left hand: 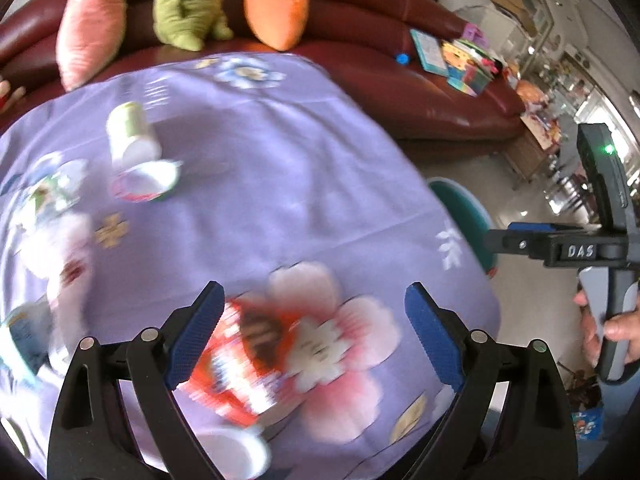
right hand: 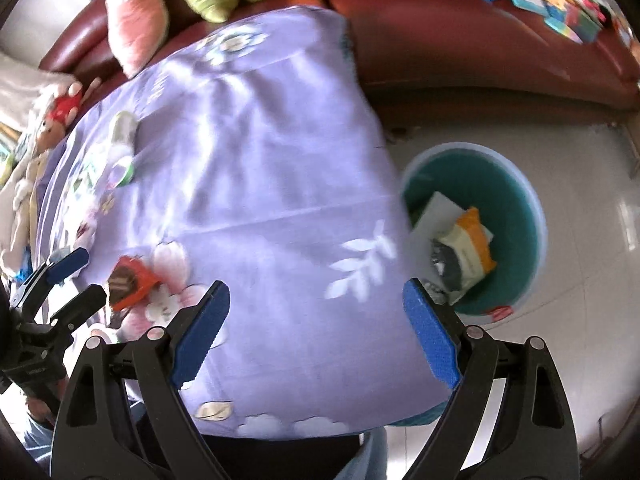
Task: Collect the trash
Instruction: 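Move both open tools back over the table toward the lid and wrapper, then grasp the red-rimmed white lid with the left tool while the right grasps the orange Ovaltine wrapper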
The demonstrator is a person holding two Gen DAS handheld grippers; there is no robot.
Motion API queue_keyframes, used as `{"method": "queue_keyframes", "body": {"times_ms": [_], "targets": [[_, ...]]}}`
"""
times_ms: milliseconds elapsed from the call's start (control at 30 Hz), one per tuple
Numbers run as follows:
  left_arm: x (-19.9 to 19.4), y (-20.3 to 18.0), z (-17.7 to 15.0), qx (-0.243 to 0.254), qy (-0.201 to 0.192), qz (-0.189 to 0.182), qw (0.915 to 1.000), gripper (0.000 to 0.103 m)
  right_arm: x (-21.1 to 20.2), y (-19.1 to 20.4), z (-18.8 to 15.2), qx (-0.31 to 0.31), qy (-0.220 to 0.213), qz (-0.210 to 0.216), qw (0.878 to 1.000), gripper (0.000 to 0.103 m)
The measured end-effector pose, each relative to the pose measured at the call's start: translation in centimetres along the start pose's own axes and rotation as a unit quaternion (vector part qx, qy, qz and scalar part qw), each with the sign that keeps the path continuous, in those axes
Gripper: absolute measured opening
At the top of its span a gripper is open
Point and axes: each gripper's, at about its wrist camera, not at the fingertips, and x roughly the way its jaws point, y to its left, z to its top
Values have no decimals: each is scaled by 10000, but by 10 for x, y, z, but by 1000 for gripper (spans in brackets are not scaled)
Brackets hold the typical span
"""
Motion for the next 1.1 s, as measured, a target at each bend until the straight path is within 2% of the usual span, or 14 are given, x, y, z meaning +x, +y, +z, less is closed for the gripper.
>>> {"method": "queue_keyframes", "body": {"times_ms": [267,600,900,1033,1067,1100], "targets": [[-28,58,-57,-173,140,307,9993,92,13,69,-20,-377,199,215,9989,84],[-14,61,-108,-45,632,169,9978,92,28,108,-35,-517,360,363,9974,84],[5,53,-114,4,663,413,9969,92,35,111,-42,-436,446,417,9972,84],[7,55,-114,0,531,525,9972,92,41,113,-40,-363,520,505,9967,84],[7,55,-113,20,490,569,9972,82,43,114,-39,-344,544,535,9965,84],[6,55,-114,38,466,618,9970,63,45,116,-38,-332,563,555,9963,84]]}}
